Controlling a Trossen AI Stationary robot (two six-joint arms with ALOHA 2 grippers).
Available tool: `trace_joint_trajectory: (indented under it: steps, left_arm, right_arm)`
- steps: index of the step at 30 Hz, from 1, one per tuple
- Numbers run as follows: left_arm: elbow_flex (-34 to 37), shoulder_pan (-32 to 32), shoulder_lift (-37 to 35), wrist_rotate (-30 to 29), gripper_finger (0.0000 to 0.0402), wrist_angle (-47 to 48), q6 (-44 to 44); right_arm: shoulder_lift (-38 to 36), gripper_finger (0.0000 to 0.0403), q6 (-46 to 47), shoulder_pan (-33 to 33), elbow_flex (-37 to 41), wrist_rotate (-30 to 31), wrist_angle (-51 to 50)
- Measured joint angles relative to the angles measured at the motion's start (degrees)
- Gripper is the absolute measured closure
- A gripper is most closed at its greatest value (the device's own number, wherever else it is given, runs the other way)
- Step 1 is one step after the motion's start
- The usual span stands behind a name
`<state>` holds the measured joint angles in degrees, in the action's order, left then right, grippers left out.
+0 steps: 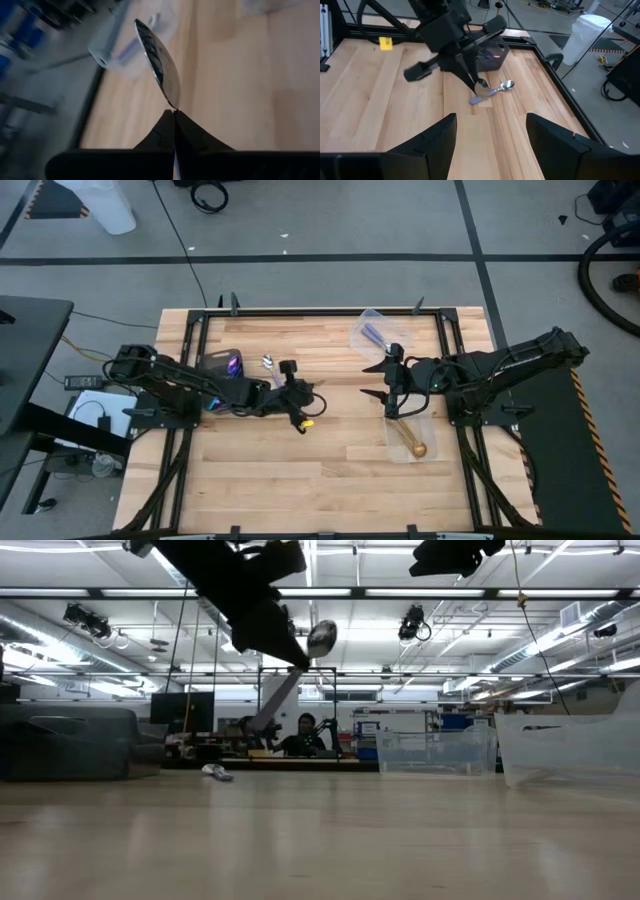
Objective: Sort silverware by color (type)
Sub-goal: Put the purple spoon into the top transparent bin
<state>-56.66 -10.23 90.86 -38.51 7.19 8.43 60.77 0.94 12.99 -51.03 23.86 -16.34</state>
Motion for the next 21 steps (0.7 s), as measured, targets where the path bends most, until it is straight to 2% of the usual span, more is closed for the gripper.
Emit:
trace_joint_trajectory:
  steps: [11, 18, 21]
  left_arm:
    - [0.06, 1.33, 4.77, -6.13, 0.0399, -9.07, 16.68]
    - [0.02, 4.05, 5.61, -6.16, 0.0399, -17.08, 24.43]
    - [-0.02, 5.72, 6.47, -3.64, 0.0399, -22.91, 27.70]
  right_arm:
    - [0.00, 0.0154, 0.49, 0.00, 0.00, 0.00, 1.06]
    - [0.00, 0.0154, 1.69, 0.01, 0.00, 0.03, 1.35]
    - [0.00, 0.0154, 3.07, 0.01, 0.00, 0.33, 1.34]
